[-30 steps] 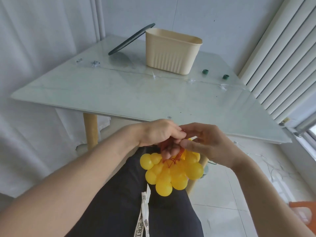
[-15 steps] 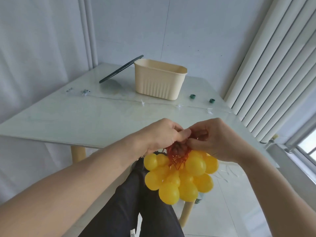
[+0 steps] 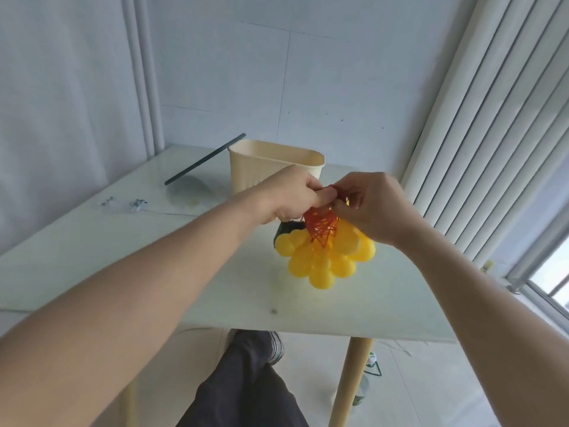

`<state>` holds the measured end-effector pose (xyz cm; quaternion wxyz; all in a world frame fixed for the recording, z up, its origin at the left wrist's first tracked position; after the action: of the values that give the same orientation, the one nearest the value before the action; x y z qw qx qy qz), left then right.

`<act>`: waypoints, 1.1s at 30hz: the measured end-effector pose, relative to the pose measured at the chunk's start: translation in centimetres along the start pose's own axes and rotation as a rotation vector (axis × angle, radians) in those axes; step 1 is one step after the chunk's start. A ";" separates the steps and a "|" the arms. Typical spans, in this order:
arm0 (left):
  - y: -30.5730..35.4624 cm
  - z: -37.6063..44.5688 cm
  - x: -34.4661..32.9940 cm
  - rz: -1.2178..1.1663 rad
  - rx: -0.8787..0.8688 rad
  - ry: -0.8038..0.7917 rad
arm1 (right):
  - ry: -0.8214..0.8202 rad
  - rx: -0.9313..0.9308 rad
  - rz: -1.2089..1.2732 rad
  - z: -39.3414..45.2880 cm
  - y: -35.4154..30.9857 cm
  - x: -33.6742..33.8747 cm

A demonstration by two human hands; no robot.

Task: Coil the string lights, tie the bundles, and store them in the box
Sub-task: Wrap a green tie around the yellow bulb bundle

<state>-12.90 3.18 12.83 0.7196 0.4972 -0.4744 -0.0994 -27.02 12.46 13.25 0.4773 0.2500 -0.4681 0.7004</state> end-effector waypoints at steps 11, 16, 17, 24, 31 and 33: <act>-6.6 6.4 0.9 -0.565 0.093 -0.072 | 0.097 0.063 -0.146 6.0 5.0 -7.5; -8.4 8.5 1.2 -0.736 0.137 -0.200 | -0.088 0.027 -0.129 7.3 5.8 -8.4; -8.6 8.9 1.3 -0.723 0.139 -0.176 | -0.131 0.013 -0.054 7.6 6.3 -7.8; -10.0 11.5 0.7 -0.523 0.134 0.019 | -0.053 -0.597 -0.209 10.5 20.2 -5.2; -10.1 11.6 0.4 -0.530 0.131 0.037 | -0.109 -0.628 -0.290 9.4 25.0 -6.3; -10.0 11.3 0.3 -0.547 0.131 0.049 | -0.067 -0.624 -0.256 9.7 24.9 -6.4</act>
<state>-18.25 -8.87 5.55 0.6435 0.6545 -0.3105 -0.2473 -47.77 -1.63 1.97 0.5993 0.1712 -0.6401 0.4492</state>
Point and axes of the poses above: each hand's wrist, its own z-axis towards the middle knuckle, its own x-axis out of the back of the hand, y = z × x, the point moved 2 cm from there along z, towards the middle knuckle, and after that the axes turned 5 degrees about -y, right-handed, at the moved point
